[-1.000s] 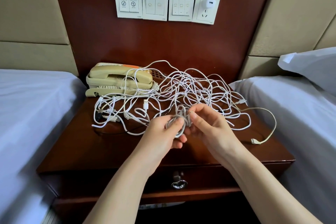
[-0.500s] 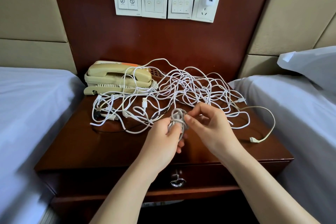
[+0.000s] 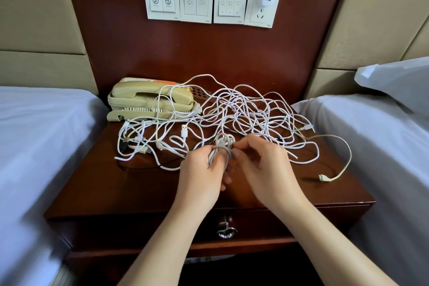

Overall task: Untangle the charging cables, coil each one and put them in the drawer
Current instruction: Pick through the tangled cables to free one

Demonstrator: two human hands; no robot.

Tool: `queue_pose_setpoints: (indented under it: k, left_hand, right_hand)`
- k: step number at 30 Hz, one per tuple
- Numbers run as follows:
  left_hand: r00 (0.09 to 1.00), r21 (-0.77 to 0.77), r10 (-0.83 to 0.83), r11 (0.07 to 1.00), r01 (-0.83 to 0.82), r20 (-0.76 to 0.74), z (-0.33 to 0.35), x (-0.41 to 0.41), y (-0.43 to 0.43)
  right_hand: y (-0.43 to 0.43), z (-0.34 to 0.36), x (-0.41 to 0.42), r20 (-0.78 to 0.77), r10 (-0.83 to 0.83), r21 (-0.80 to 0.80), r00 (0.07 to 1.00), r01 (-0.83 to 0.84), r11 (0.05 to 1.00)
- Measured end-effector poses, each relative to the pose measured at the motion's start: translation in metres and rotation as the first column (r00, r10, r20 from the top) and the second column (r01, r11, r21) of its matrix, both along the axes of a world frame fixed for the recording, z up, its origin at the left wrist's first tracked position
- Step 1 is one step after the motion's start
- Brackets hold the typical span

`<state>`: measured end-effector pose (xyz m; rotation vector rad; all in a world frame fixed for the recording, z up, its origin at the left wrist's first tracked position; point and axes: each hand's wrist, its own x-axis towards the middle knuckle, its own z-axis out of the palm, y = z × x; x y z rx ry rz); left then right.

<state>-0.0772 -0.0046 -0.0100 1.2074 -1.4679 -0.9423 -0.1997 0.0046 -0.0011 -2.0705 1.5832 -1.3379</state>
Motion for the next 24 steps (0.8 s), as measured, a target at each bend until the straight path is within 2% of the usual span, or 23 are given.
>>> queue_pose_setpoints:
  k: [3,6,8,10,14,17,20,24]
  left_hand:
    - [1.000,-0.044,0.002,0.999,-0.001,0.020,0.000,0.000,0.000]
    - [0.999,0.018,-0.049,0.999,0.049,-0.016,0.003,-0.002,-0.001]
    - [0.977,0.141,-0.073,0.985,0.103,-0.202,0.006,-0.003,-0.002]
    - [0.911,0.254,-0.051,0.953,0.167,-0.409,0.011,-0.003,-0.003]
    - [0.790,0.358,-0.015,0.886,0.294,-0.612,0.022,-0.002,-0.005]
    - [0.753,0.358,-0.023,0.870,0.339,-0.657,0.024,-0.002,-0.004]
    - [0.754,0.336,-0.041,0.878,0.340,-0.655,0.022,-0.003,-0.004]
    - [0.804,0.315,-0.013,0.916,0.247,-0.594,0.018,-0.005,-0.006]
  right_hand:
    - [-0.003,0.001,-0.004,0.077,0.034,-0.011,0.996,-0.034,0.999]
    - [-0.007,-0.003,-0.007,0.153,0.092,-0.005,0.984,-0.092,0.996]
    - [-0.010,-0.008,-0.006,0.202,0.121,-0.027,0.972,-0.118,0.993]
    - [-0.010,-0.010,-0.005,0.206,0.160,-0.062,0.965,-0.150,0.987]
    - [-0.009,-0.009,-0.004,0.155,0.187,-0.161,0.970,-0.162,0.974]
    - [-0.010,-0.009,-0.004,0.199,0.165,-0.176,0.966,-0.130,0.976]
    - [-0.010,-0.009,-0.006,0.223,0.181,-0.180,0.958,-0.142,0.973]
    - [-0.009,-0.009,-0.006,0.123,0.206,-0.179,0.971,-0.182,0.967]
